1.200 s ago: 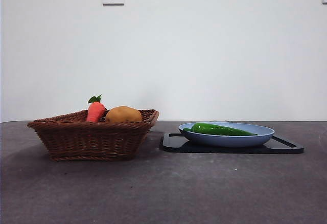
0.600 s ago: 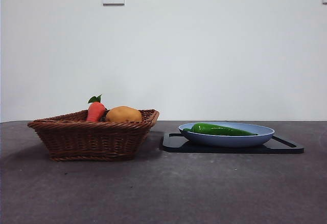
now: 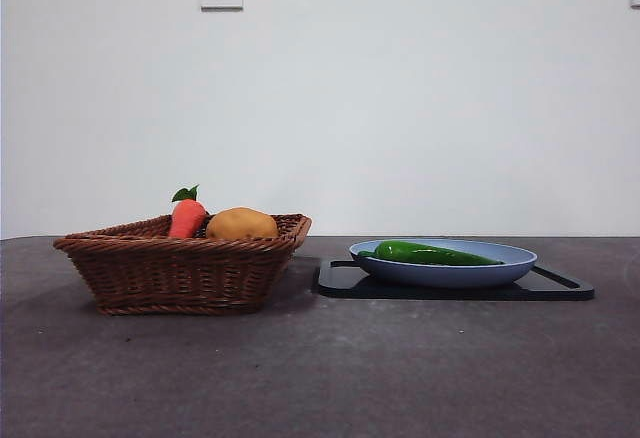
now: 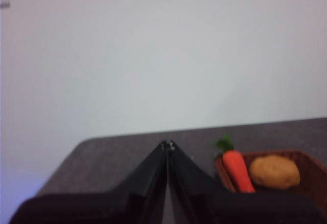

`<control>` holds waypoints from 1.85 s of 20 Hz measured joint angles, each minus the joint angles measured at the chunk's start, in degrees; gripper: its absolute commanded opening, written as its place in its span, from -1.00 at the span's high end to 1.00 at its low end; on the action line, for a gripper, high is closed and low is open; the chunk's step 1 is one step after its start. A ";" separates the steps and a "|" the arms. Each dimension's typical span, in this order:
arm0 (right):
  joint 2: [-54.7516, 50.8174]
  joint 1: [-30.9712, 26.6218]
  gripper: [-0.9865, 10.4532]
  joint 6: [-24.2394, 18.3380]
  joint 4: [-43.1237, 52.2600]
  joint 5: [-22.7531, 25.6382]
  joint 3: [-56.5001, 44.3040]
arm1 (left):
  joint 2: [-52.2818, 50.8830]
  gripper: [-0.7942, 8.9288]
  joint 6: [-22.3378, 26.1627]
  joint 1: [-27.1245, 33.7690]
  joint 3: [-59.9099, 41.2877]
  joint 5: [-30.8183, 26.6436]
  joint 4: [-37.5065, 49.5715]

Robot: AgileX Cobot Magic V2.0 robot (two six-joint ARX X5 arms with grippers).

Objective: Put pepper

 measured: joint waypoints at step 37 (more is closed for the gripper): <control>0.00 -0.02 0.81 0.00 0.00 0.00 0.00 | -13.81 0.82 -3.45 2.40 -15.65 0.63 -14.47</control>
